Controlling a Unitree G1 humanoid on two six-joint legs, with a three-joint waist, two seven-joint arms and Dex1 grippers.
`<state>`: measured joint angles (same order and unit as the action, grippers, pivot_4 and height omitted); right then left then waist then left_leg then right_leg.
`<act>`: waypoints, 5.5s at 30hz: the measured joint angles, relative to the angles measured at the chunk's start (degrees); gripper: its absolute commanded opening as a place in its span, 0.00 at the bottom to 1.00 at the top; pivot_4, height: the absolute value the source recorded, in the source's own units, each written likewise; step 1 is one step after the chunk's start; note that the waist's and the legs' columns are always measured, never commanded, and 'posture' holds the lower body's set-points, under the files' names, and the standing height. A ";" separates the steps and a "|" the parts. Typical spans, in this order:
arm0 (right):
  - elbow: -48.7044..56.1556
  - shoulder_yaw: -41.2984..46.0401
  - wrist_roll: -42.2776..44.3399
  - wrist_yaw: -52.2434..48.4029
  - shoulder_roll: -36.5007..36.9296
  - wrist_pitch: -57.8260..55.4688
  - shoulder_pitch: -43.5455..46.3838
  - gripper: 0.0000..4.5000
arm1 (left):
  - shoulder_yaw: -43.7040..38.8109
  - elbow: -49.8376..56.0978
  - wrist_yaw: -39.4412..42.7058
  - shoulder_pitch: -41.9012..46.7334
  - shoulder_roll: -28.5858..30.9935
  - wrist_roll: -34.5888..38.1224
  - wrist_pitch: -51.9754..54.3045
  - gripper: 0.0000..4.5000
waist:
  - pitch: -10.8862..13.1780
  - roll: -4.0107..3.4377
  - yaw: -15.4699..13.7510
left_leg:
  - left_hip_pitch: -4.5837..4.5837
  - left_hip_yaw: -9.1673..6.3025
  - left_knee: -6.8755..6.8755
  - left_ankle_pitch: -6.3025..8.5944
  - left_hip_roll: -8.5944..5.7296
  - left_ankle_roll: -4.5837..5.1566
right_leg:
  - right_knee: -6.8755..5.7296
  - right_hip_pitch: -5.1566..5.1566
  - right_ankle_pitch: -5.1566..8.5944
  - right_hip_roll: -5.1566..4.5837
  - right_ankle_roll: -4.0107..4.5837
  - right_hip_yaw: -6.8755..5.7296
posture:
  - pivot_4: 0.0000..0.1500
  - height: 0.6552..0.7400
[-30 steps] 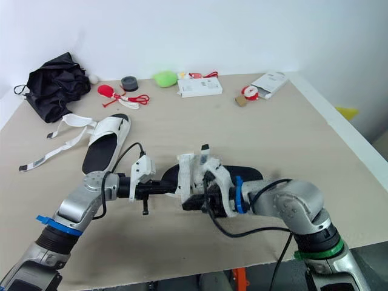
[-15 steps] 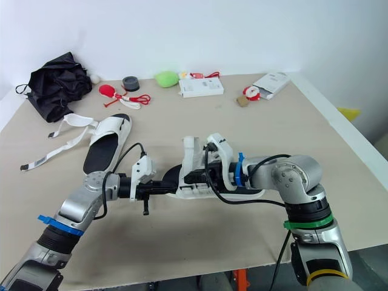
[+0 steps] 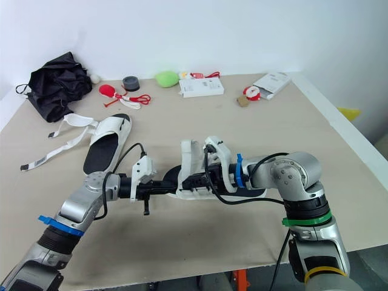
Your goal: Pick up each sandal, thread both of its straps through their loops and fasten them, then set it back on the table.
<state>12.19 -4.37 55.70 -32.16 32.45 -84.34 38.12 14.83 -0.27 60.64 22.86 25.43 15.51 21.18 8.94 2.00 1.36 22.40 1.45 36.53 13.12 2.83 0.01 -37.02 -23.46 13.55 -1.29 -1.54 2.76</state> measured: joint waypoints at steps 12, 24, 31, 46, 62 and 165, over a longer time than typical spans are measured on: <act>5.36 -9.00 -8.20 -5.50 4.34 8.08 0.59 0.01 | 0.00 0.22 -0.55 -0.14 -0.02 0.00 0.00 0.00 | -0.28 -0.10 0.00 | -0.12 -0.02 0.00 0.05 0.00 0.06 | 0.00 0.09 0.08 0.01 0.01 -0.04 | 1.00 1.00; 6.02 -15.43 -15.62 -11.59 6.00 16.43 0.43 0.34 | 0.22 -0.75 -0.18 0.36 -0.13 -0.01 -0.10 0.00 | -0.42 -0.09 0.00 | -0.15 -0.02 -0.02 0.05 0.01 0.06 | -0.01 0.10 0.10 0.01 0.04 -0.05 | 1.00 1.00; 4.17 -15.76 -16.23 -16.70 5.42 16.74 0.58 0.99 | 0.54 -1.42 0.00 0.68 -0.26 -0.02 -0.93 0.00 | -0.40 -0.09 -0.09 | -0.05 -0.05 -0.02 0.08 -0.02 0.05 | 0.00 0.06 0.14 -0.03 0.01 -0.07 | 1.00 1.00; -10.88 -4.61 -15.46 -14.64 -2.60 13.77 8.81 0.99 | 0.68 -1.61 0.27 0.91 -0.26 -0.01 -1.17 0.00 | -0.25 -0.21 -0.13 | 0.05 -0.07 0.00 0.08 -0.03 0.05 | 0.00 -0.02 0.11 -0.03 0.02 -0.08 | 1.00 1.00; -9.24 -5.05 -17.32 -14.49 -2.95 14.43 6.64 0.11 | 0.64 -1.83 0.10 0.92 -0.34 -0.01 -1.29 0.00 | -0.23 -0.26 -0.09 | 0.07 -0.08 0.01 0.08 -0.05 0.05 | -0.01 -0.03 0.09 -0.05 -0.01 -0.07 | 1.00 1.00; 24.29 -2.44 -13.05 -2.59 5.32 11.75 -12.49 0.65 | 0.77 -3.50 -0.23 1.75 -1.45 -0.09 -2.26 0.00 | -0.12 -0.15 -0.14 | 0.07 -0.32 0.04 0.08 -0.14 -0.10 | 0.03 0.06 0.29 -0.07 0.07 -0.09 | 1.00 1.00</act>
<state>36.49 -6.81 42.65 -34.75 37.77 -72.59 25.63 15.61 -3.77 60.41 24.61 23.98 15.41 18.92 8.82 1.85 1.22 22.48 1.14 36.57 13.20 2.69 -0.09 -36.99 -23.40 13.84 -1.37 -1.46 2.67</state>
